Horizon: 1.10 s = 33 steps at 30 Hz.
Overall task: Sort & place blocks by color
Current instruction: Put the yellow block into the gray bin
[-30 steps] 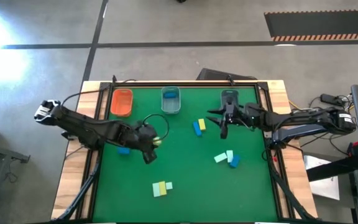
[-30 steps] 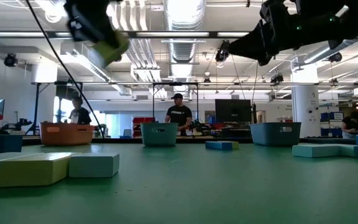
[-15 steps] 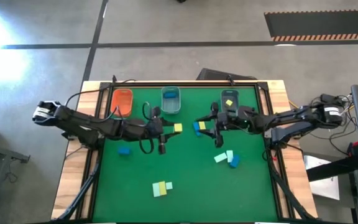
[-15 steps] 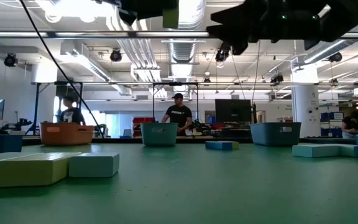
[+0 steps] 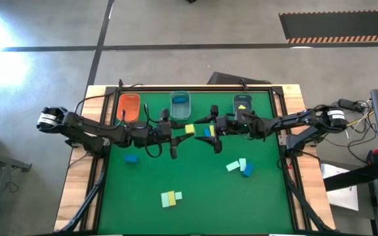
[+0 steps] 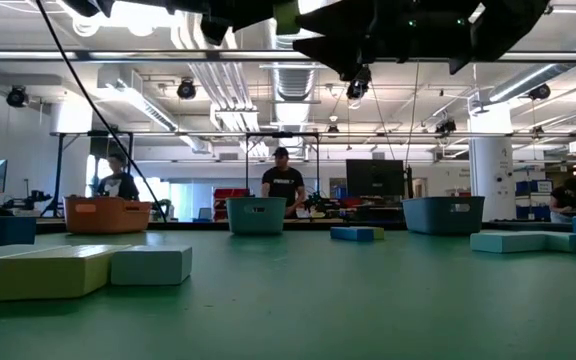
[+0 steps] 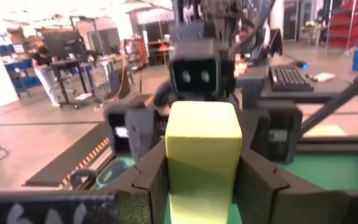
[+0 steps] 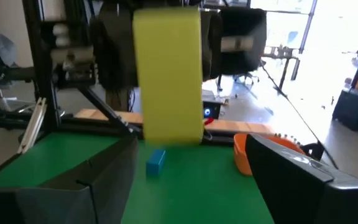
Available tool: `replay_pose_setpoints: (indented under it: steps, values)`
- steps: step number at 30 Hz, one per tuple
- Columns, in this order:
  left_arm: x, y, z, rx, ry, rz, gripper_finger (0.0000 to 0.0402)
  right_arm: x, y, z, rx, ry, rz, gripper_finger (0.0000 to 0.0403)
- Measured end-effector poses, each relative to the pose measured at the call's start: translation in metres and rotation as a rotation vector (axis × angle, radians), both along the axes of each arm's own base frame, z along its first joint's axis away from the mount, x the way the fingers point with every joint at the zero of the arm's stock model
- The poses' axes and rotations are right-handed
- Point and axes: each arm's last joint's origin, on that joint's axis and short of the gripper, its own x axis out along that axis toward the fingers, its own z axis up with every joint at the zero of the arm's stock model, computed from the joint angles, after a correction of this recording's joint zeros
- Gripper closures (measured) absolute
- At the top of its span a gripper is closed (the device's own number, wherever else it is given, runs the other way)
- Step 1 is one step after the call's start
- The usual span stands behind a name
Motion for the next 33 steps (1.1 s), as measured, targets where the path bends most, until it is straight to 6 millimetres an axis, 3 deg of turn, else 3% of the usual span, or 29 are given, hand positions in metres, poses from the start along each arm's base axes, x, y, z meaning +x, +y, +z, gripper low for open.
replay_pose_setpoints:
  steps: [14, 22, 33]
  values:
    - [0.007, 0.006, -0.0059, 0.0, -0.008, 0.013, 0.0283, 0.0062, -0.0006, 0.0011, -0.045, -0.004, 0.0, 0.0182]
    - [0.0073, 0.0081, -0.0064, 0.006, -0.004, 0.02, 0.0281, 0.0063, -0.0003, 0.0008, -0.062, -0.005, 0.009, 0.0282]
    - [0.0059, 0.0088, -0.0055, -0.003, 0.001, 0.022, 0.0202, 0.0044, -0.0006, -0.0016, -0.077, 0.046, -0.002, 0.0283]
